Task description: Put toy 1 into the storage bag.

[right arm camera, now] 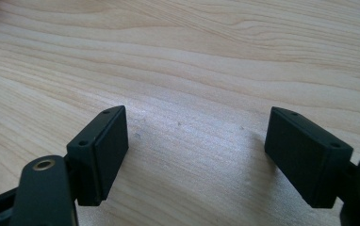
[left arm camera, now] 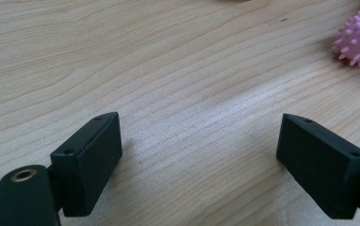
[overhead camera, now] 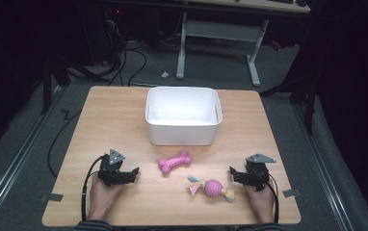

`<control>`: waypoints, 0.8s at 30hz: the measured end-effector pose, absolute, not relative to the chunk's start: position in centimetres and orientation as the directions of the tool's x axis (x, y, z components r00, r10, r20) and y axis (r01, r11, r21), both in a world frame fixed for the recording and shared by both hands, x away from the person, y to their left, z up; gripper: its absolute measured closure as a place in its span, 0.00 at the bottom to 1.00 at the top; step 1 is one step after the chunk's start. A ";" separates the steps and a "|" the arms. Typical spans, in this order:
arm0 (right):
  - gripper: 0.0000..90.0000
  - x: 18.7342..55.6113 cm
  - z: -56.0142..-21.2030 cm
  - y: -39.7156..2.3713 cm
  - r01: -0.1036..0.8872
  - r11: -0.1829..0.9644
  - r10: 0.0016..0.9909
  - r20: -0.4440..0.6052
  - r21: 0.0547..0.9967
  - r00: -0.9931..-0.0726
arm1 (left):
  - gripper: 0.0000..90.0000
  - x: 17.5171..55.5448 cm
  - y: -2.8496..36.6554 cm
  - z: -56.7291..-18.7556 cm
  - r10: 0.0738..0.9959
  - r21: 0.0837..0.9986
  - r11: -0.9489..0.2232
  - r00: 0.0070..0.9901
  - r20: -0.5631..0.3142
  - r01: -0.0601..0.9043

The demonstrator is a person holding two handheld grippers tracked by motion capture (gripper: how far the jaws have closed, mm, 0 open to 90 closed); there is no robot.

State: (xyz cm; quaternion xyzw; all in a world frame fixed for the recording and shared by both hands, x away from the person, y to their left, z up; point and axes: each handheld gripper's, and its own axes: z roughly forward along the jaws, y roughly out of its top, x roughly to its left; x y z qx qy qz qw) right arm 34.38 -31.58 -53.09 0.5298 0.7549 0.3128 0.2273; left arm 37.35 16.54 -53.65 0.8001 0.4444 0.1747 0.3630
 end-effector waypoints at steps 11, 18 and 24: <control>0.25 34.4 -53.1 -31.6 0.657 0.242 0.943 -0.013 0.714 -0.333 | 0.23 37.5 17.3 -53.6 0.818 0.750 -0.314 0.566 -0.097 0.582; 0.25 34.4 -53.1 -31.6 0.657 0.242 0.943 -0.013 0.714 -0.333 | 0.23 37.3 17.3 -53.4 0.817 0.755 -0.306 0.567 -0.105 0.580; 0.25 34.4 -53.1 -31.6 0.657 0.243 0.943 -0.014 0.714 -0.334 | 0.22 37.1 17.4 -52.5 0.815 0.764 -0.298 0.569 -0.107 0.572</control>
